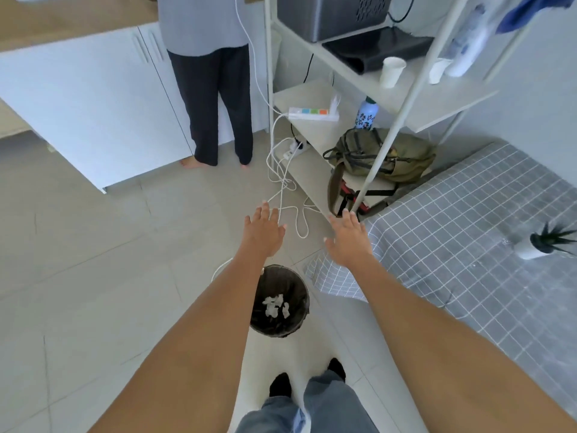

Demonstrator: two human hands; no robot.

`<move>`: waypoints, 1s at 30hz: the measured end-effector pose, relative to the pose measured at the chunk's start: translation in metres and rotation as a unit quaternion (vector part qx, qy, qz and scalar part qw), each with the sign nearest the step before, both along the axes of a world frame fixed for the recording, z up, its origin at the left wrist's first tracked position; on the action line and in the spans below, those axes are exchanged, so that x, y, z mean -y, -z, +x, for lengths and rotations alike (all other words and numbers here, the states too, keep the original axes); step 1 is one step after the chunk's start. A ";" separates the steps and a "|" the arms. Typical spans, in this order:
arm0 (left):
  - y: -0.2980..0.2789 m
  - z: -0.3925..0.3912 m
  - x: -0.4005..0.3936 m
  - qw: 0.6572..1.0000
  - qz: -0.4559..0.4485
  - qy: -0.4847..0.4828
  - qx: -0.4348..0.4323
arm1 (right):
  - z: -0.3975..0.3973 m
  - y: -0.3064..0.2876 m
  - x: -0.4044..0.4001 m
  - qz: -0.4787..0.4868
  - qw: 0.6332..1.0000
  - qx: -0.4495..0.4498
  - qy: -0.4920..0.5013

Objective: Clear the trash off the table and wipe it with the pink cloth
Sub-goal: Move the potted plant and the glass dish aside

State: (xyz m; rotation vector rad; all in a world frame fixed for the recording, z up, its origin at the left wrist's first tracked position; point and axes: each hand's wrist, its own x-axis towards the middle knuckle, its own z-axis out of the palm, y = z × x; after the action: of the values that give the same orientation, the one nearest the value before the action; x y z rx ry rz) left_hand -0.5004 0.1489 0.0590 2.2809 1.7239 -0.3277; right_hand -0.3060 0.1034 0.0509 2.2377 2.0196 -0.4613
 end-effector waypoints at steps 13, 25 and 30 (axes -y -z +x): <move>-0.047 0.154 0.031 0.984 0.039 0.171 0.012 | 0.139 -0.052 0.100 0.017 0.985 0.021 0.171; -0.048 0.323 0.149 0.955 0.001 0.297 -0.002 | 0.273 -0.041 0.255 -0.012 0.953 0.016 0.302; -0.041 0.371 0.192 0.944 -0.017 0.330 0.004 | 0.308 -0.033 0.309 -0.022 0.937 0.010 0.349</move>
State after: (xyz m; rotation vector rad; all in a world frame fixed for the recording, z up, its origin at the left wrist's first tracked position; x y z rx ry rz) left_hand -0.1294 -0.0436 0.1002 2.7616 0.8835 -0.4640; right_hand 0.0019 -0.2052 0.0842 2.8604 1.1231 -0.5122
